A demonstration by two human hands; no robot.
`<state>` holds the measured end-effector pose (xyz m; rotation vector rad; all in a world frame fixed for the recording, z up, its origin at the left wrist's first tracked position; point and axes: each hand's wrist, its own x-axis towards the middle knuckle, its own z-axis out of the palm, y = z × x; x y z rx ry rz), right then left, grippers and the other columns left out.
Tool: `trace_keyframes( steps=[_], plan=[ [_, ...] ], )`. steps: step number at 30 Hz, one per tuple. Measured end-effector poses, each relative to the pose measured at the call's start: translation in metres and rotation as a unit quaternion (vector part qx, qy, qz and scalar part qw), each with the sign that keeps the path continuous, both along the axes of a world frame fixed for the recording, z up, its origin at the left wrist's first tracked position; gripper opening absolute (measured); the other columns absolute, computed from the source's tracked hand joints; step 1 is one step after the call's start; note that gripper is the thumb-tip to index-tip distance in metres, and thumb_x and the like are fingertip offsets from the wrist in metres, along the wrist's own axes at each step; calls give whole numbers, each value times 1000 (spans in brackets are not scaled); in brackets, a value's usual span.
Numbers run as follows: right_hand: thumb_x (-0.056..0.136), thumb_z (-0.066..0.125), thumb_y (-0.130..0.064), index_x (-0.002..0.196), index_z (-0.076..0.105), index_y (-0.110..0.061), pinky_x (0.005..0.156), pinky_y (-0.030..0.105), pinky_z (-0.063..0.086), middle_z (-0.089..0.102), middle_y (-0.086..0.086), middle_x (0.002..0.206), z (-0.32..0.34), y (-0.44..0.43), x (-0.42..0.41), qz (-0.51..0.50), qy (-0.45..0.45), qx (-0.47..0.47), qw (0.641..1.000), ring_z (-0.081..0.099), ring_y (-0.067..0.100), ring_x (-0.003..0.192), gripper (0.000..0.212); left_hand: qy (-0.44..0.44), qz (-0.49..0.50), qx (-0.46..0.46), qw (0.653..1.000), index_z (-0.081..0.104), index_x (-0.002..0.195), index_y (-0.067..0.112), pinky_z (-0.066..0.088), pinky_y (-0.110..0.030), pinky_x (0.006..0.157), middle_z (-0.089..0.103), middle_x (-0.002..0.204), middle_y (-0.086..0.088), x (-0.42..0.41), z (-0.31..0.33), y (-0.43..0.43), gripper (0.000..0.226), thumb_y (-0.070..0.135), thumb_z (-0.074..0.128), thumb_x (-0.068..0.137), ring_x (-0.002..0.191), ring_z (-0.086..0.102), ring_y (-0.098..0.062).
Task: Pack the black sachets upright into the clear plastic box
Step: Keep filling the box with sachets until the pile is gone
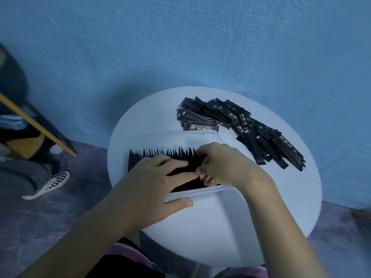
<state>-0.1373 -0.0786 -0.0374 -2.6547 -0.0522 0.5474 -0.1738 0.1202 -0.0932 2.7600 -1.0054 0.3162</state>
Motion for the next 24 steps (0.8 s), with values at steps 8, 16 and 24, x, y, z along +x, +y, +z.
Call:
trace_keyframes(
  steps=[8, 16, 24],
  plan=[
    [90, 62, -10, 131, 60, -26, 85, 38, 60, 77, 5, 88, 0, -3, 1, -17, 17, 38, 999, 74, 21, 81, 45, 6, -2, 14, 1000, 55, 137, 44, 50, -41, 88, 58, 131, 9, 0, 3, -6, 54, 67, 44, 89, 114, 55, -19],
    [94, 52, -11, 105, 70, -26, 79, 37, 61, 76, 4, 88, 4, -9, 1, -36, -37, 38, 998, 75, 23, 73, 25, 15, -2, 18, 1000, 57, 127, 46, 48, -38, 92, 53, 130, 8, 2, 1, -8, 43, 64, 45, 90, 115, 52, -17],
    [97, 59, -20, 95, 75, -27, 59, 28, 54, 71, -8, 71, -9, -45, 52, -116, -263, 232, 929, 66, 8, 62, 18, 13, -2, 20, 1000, 58, 125, 48, 48, -40, 92, 54, 130, 11, 2, 0, -1, 42, 64, 47, 88, 115, 53, -14]
  ],
)
